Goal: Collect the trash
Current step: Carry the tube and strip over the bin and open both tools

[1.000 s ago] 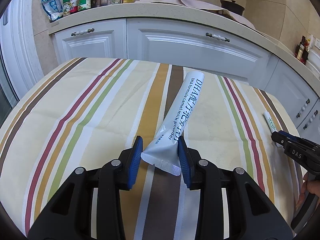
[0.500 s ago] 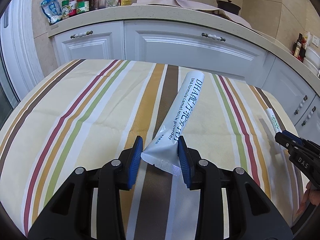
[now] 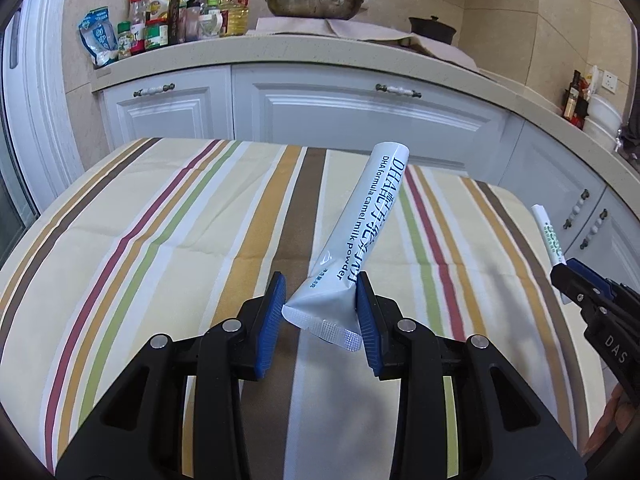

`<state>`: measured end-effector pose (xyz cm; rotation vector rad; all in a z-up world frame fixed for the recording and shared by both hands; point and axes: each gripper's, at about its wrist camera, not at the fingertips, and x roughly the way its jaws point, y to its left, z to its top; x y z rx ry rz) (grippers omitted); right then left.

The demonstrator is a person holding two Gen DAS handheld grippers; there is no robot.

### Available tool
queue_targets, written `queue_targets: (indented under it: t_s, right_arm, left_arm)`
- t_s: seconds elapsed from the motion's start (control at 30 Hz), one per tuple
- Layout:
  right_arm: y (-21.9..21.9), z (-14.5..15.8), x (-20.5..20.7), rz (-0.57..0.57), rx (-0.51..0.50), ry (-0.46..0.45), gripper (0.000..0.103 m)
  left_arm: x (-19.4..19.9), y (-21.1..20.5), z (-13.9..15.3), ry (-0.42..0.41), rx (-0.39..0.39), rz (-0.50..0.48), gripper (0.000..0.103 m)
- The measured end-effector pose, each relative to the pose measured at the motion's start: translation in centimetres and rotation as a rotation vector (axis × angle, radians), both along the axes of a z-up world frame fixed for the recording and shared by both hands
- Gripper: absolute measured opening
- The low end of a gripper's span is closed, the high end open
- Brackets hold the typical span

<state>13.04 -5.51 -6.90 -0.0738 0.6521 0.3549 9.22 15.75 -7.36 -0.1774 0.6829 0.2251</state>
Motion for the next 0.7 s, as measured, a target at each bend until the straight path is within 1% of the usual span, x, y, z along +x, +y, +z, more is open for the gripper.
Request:
queue_targets:
  t_s: [0.17, 0.43, 0.7]
  right_arm:
    - [-0.6, 0.9, -1.5, 0.004, 0.015, -0.03, 0.022]
    - [-2.3, 2.4, -4.1, -0.003, 0.029, -0.08, 0.022]
    - [-5.5, 3.3, -6.4, -0.057, 0.025, -0.124, 0.022]
  left_arm:
    - [-1.4, -1.5, 1.4, -0.04, 0.014, -0.027, 0.034]
    - [-3.3, -4.2, 3.1, -0.074, 0.03, -0.078, 0.034]
    - [-5.0, -8.1, 4.2, -0.097, 0.049, -0.146, 0.034]
